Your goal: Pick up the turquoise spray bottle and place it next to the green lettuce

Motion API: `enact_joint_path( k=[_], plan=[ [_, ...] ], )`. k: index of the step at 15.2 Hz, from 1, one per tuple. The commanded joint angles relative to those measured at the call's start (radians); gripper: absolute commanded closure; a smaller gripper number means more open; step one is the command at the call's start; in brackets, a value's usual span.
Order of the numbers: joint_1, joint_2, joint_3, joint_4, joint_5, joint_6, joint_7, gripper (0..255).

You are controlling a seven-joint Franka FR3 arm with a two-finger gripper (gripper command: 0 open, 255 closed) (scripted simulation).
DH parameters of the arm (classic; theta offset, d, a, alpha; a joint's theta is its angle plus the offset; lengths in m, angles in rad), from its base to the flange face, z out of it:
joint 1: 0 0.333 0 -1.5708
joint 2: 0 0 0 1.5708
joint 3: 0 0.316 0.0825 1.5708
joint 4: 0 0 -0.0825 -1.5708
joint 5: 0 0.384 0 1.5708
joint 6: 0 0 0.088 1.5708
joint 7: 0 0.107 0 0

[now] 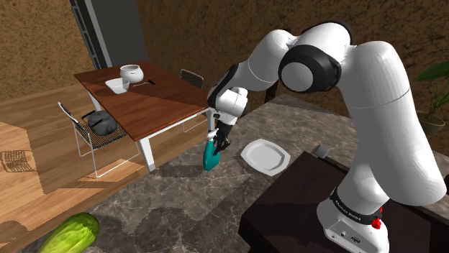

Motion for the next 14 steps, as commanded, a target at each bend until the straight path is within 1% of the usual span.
enact_joint_path(
  k=[1,14],
  plan=[
    [0.008,-0.023,-0.01,-0.008,-0.017,-0.007,0.017,255],
    [0.057,-0.174,-0.076,-0.051,-0.137,-0.055,0.126,255]
  ],
)
